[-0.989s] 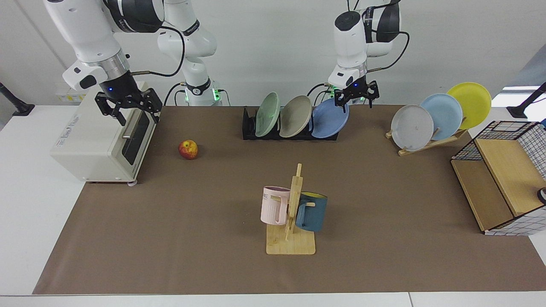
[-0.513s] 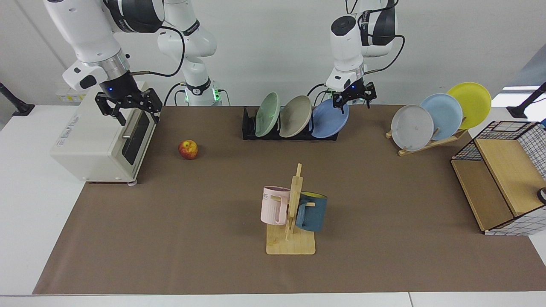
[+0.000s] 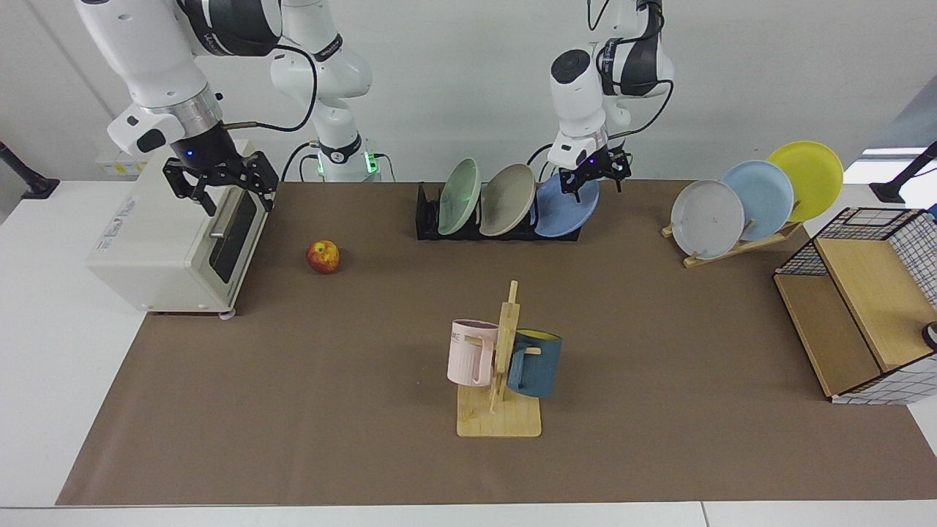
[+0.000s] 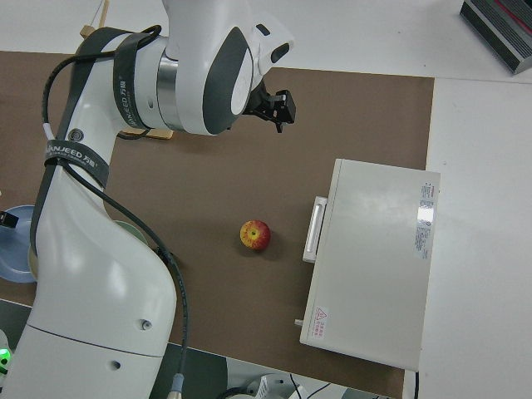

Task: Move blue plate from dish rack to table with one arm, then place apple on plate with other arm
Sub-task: 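Grasp the rim of the blue plate with the left gripper, then lift the blue plate out while the right gripper reaches the apple, then lower the blue plate onto the table while the right gripper grasps the apple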

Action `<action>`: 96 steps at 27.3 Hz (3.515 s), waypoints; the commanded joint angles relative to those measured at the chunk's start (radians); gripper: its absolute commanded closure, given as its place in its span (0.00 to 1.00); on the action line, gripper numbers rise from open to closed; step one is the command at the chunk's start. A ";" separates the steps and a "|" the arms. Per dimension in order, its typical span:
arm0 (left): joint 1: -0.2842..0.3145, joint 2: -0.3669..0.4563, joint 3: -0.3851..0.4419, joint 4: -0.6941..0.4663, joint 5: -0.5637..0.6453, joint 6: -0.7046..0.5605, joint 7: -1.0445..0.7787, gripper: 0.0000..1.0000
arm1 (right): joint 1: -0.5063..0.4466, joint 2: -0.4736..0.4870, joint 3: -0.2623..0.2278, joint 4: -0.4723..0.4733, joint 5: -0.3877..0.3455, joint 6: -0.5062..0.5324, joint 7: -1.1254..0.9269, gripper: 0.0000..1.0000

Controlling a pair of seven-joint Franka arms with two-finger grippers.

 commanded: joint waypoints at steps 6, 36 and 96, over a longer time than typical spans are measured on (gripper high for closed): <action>-0.006 -0.001 0.011 -0.024 -0.123 0.008 0.032 1.00 | -0.001 -0.007 0.002 0.002 0.005 -0.008 0.021 0.00; -0.003 -0.001 -0.135 0.221 0.127 -0.237 -0.238 1.00 | -0.001 -0.007 0.002 0.002 0.005 -0.008 0.021 0.00; -0.009 0.697 0.022 0.382 -0.114 0.582 -0.267 1.00 | 0.081 -0.113 0.004 -0.894 0.005 0.739 0.174 0.00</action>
